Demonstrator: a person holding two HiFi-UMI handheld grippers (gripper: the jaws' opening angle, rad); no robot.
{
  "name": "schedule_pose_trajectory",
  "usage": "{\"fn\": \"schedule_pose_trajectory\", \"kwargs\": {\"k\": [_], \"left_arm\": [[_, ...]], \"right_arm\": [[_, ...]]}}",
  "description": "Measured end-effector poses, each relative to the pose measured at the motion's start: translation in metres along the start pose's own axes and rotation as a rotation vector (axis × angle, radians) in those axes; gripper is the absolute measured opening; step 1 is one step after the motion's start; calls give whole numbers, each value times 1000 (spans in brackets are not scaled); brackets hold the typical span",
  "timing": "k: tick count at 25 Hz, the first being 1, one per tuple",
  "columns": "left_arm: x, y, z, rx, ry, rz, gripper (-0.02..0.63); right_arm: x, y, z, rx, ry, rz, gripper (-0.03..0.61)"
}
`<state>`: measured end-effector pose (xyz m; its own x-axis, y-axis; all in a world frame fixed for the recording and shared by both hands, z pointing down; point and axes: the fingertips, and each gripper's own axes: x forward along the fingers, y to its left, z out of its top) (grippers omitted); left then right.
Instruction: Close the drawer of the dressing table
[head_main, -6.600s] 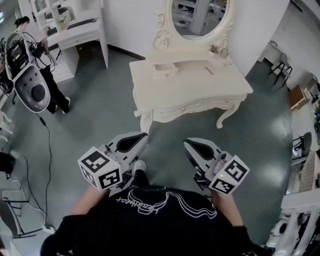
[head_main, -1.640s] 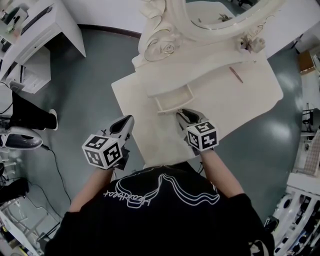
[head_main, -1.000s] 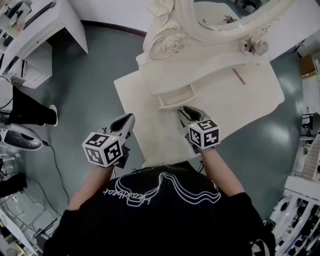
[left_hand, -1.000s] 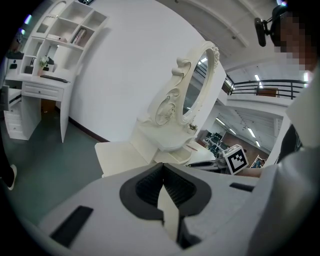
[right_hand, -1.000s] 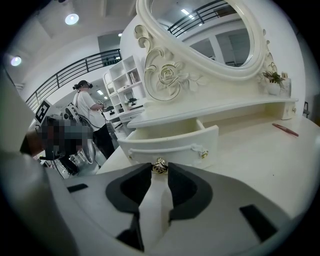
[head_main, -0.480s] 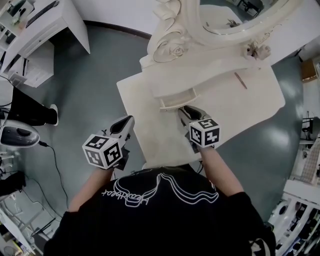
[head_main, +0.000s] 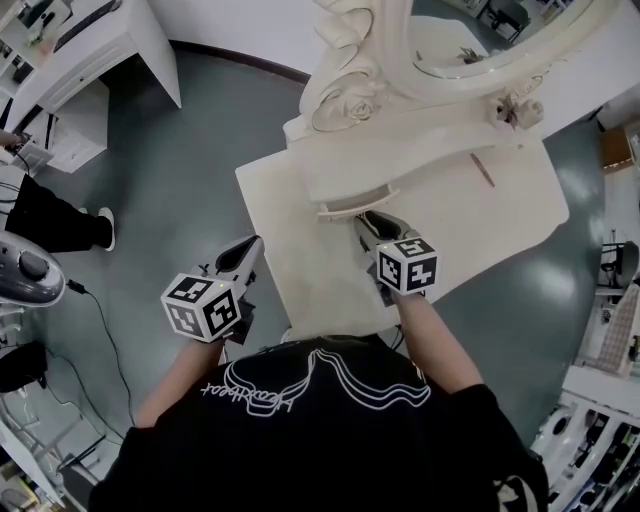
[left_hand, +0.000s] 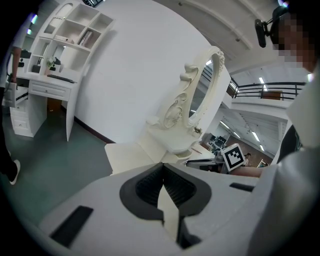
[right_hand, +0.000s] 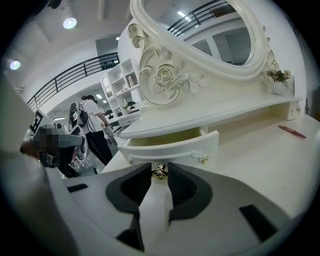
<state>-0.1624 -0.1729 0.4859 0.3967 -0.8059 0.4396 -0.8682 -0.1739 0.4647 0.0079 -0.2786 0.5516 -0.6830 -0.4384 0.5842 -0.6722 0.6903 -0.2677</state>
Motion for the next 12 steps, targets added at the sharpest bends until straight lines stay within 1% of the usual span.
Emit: {"fn": "schedule_pose_trajectory", "kwargs": {"k": [12], "left_arm": [[-9,12,-2,-29,-15,30,3]], "right_arm": [[14,-4,13,-7,7,-4,106]]}}
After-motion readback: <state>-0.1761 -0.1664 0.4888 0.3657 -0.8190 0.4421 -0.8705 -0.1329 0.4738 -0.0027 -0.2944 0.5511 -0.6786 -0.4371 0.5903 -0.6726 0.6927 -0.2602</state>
